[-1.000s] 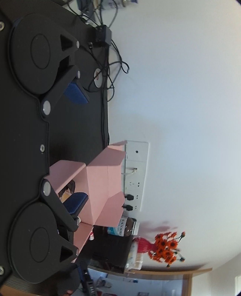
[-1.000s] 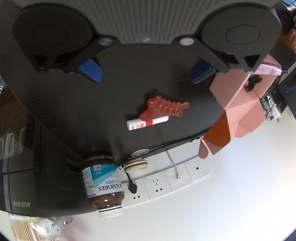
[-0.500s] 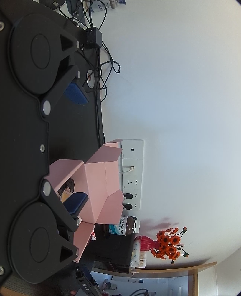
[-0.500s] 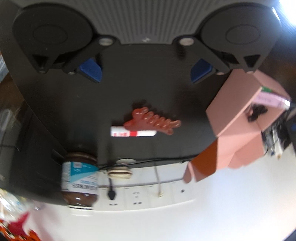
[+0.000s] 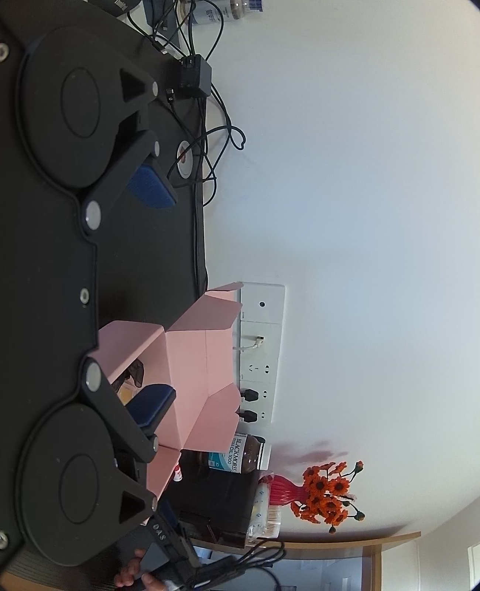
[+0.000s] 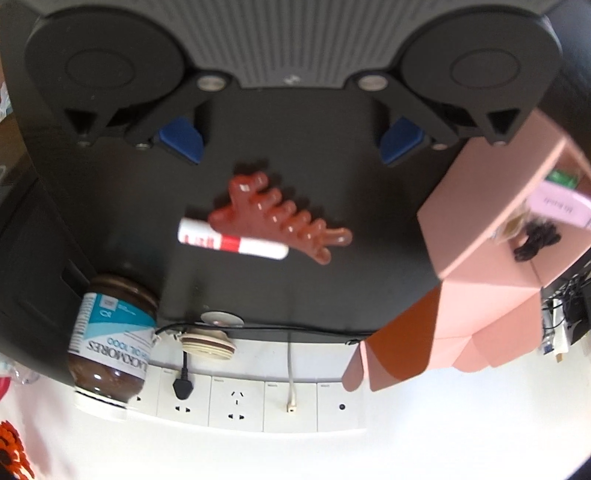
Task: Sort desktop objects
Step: 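Move the right tool toward the red-brown comb on the desk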
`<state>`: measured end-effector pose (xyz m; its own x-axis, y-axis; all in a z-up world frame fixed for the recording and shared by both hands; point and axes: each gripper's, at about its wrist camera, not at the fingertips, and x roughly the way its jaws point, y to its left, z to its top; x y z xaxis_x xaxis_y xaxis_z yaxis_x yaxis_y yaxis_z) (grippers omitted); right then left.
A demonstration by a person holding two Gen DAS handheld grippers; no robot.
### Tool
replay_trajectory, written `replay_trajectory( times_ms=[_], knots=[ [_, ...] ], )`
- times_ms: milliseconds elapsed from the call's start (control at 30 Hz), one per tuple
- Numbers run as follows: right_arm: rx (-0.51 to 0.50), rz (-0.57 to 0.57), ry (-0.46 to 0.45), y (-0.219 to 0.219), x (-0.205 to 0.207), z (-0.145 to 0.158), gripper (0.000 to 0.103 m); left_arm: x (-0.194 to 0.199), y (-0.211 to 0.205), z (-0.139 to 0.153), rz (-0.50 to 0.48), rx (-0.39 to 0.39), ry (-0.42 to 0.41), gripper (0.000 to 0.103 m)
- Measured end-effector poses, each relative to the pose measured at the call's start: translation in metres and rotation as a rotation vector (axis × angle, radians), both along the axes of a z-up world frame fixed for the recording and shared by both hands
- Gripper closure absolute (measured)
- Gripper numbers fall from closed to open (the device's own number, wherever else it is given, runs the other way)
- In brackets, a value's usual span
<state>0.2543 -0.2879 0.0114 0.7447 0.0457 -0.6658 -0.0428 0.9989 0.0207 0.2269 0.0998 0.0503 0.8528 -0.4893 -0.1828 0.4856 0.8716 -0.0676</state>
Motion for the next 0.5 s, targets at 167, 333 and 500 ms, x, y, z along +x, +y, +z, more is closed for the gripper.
replay_trajectory(
  times_ms=[167,333,500],
  knots=[
    [0.078,-0.023,0.000,0.004,0.019,0.004,0.001,0.000,-0.001,0.000,-0.005,0.006,-0.003,0.000],
    [0.190,-0.129,0.011,-0.003,0.034,0.009,0.001,0.001,0.000,0.000,-0.003,-0.003,0.007,0.000],
    [0.208,-0.133,0.021,-0.007,0.047,0.017,0.001,0.001,-0.001,0.000,-0.003,0.001,0.003,0.000]
  ],
)
